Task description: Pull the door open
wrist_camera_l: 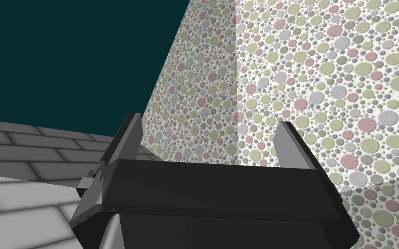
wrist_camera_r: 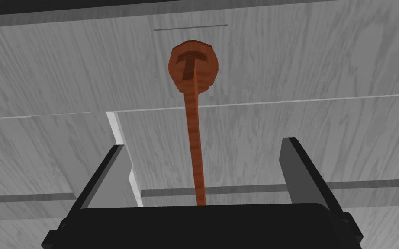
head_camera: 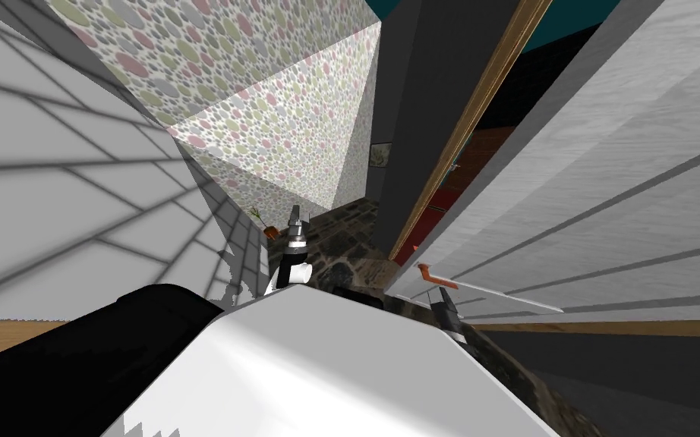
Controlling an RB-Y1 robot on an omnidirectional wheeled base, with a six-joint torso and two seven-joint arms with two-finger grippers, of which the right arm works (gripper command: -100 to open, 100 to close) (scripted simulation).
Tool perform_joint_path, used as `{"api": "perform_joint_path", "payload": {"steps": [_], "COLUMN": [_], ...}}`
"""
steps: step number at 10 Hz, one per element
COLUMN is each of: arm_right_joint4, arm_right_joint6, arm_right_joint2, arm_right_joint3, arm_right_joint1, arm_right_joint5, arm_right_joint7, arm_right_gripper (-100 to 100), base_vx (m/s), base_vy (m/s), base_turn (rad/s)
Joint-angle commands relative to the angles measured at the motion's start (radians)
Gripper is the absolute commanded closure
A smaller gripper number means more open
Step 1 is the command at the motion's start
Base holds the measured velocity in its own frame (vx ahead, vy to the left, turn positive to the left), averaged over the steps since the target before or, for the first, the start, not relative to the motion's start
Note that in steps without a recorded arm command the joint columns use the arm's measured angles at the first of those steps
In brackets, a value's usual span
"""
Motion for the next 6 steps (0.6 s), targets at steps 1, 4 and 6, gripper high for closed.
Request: {"api": "perform_joint_path", "payload": {"steps": [1, 4, 6], "arm_right_joint4": [0.026, 0.037, 0.037], "arm_right_joint6": [0.011, 0.01, 0.01], "arm_right_joint2": [-0.006, -0.008, -0.008], "arm_right_joint3": [-0.022, -0.023, -0.023], "arm_right_joint1": [-0.02, -0.028, -0.028], "arm_right_joint5": [-0.016, -0.016, -0.016], "arm_right_joint7": [-0.003, -0.005, -0.005], "arm_right_gripper": [-100, 100, 100], "base_vx": [0.23, 0.09, -0.026], "base_vy": [-0.013, -0.007, 0.001], "base_turn": [0.182, 0.041, 0.004]}}
